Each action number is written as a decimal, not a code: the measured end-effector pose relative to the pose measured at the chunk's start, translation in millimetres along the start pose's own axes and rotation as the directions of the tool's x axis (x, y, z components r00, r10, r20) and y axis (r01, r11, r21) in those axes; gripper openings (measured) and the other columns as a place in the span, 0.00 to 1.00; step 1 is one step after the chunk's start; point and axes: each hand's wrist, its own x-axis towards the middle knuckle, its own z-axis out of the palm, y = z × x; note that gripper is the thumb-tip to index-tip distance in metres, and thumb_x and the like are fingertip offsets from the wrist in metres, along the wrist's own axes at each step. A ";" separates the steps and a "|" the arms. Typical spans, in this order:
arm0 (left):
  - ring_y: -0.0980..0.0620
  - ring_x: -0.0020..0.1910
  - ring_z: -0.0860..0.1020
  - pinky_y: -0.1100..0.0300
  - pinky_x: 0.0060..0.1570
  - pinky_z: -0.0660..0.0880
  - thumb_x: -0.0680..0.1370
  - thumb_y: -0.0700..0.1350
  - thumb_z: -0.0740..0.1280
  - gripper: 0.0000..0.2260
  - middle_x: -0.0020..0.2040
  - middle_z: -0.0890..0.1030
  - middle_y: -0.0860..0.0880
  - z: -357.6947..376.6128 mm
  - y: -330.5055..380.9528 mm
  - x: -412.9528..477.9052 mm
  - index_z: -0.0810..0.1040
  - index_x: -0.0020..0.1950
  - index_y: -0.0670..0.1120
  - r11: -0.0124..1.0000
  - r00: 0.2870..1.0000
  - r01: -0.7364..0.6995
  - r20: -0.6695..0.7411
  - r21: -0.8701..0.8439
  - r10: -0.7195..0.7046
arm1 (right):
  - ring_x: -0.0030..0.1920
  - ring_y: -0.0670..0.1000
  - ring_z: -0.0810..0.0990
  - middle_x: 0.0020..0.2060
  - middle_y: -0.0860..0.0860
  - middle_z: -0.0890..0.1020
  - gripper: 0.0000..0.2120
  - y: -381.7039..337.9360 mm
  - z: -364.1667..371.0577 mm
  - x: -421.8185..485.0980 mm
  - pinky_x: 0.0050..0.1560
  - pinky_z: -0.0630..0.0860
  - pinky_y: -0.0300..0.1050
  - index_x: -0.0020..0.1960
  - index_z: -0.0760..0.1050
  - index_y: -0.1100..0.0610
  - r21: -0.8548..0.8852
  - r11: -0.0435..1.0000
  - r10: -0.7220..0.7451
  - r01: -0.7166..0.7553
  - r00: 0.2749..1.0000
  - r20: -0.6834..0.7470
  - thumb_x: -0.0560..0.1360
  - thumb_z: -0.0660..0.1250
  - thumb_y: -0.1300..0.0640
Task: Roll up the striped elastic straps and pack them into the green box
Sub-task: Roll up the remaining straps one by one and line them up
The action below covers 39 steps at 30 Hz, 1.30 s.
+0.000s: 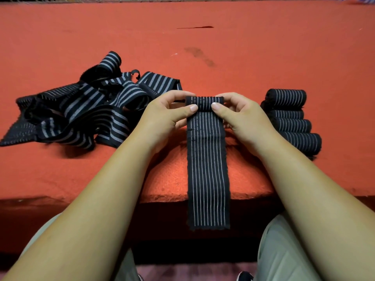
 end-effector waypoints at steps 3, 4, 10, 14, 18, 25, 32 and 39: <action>0.43 0.56 0.88 0.54 0.55 0.84 0.82 0.37 0.74 0.13 0.61 0.85 0.35 1.3 1.7 -2.2 0.82 0.65 0.37 0.999 0.999 0.040 0.025 0.002 -0.040 | 0.38 0.45 0.79 0.38 0.45 0.83 0.08 -0.9 0.8 -1.3 0.41 0.76 0.39 0.61 0.83 0.51 0.013 1.000 -0.005 0.005 1.000 0.027 0.83 0.72 0.58; 0.44 0.53 0.88 0.53 0.54 0.84 0.82 0.39 0.73 0.12 0.58 0.86 0.38 1.3 1.1 -2.4 0.82 0.65 0.38 0.999 0.999 0.040 0.020 0.031 -0.040 | 0.40 0.46 0.80 0.41 0.49 0.84 0.09 -1.2 1.0 -1.9 0.42 0.77 0.40 0.61 0.82 0.50 0.016 1.000 -0.014 0.013 0.999 0.044 0.83 0.72 0.59; 0.42 0.54 0.87 0.50 0.59 0.83 0.82 0.36 0.73 0.09 0.53 0.85 0.38 -1.6 -1.3 -0.7 0.84 0.62 0.40 0.997 0.999 -0.026 -0.028 0.079 0.028 | 0.42 0.50 0.79 0.46 0.63 0.83 0.08 -4.5 3.9 -3.9 0.46 0.78 0.51 0.61 0.84 0.47 0.032 0.999 0.006 -0.008 0.998 0.057 0.83 0.72 0.50; 0.43 0.55 0.87 0.50 0.59 0.84 0.81 0.36 0.74 0.10 0.56 0.85 0.38 0.2 -1.2 -2.5 0.84 0.62 0.40 0.999 1.000 -0.017 -0.008 0.051 0.017 | 0.40 0.47 0.79 0.43 0.51 0.84 0.09 -2.7 5.1 -4.4 0.49 0.80 0.53 0.58 0.86 0.49 0.048 0.999 0.015 -0.015 1.000 0.003 0.84 0.71 0.48; 0.43 0.55 0.88 0.54 0.56 0.83 0.84 0.46 0.72 0.13 0.57 0.88 0.38 1.4 -1.7 -5.1 0.83 0.62 0.37 0.998 0.999 0.051 0.005 0.025 -0.051 | 0.49 0.53 0.85 0.50 0.54 0.87 0.07 -0.2 6.1 -4.2 0.61 0.81 0.66 0.60 0.85 0.50 0.126 0.992 -0.004 0.001 1.000 0.020 0.83 0.72 0.55; 0.41 0.62 0.86 0.49 0.65 0.82 0.83 0.38 0.73 0.13 0.62 0.86 0.38 -0.5 0.7 -5.7 0.82 0.66 0.35 1.000 1.000 0.005 -0.004 0.016 -0.005 | 0.44 0.47 0.82 0.47 0.50 0.85 0.10 -1.6 4.8 -2.3 0.51 0.80 0.50 0.64 0.84 0.50 0.123 0.991 0.045 -0.048 0.998 0.032 0.83 0.72 0.53; 0.39 0.59 0.86 0.47 0.64 0.81 0.82 0.42 0.74 0.12 0.61 0.86 0.38 -0.3 -1.6 -6.6 0.84 0.64 0.38 0.998 0.999 0.050 0.000 0.034 -0.050 | 0.44 0.52 0.80 0.41 0.50 0.82 0.10 0.8 3.8 -1.8 0.48 0.78 0.49 0.63 0.83 0.53 0.076 0.996 0.039 -0.040 0.999 0.022 0.83 0.72 0.57; 0.36 0.60 0.86 0.41 0.67 0.81 0.81 0.38 0.74 0.10 0.63 0.84 0.33 -0.6 -0.8 -7.3 0.84 0.63 0.42 0.999 0.998 0.018 -0.056 0.050 -0.015 | 0.39 0.50 0.78 0.42 0.54 0.81 0.09 -3.0 1.4 -3.9 0.46 0.78 0.52 0.62 0.84 0.47 0.058 0.997 0.044 -0.046 0.998 0.045 0.83 0.72 0.49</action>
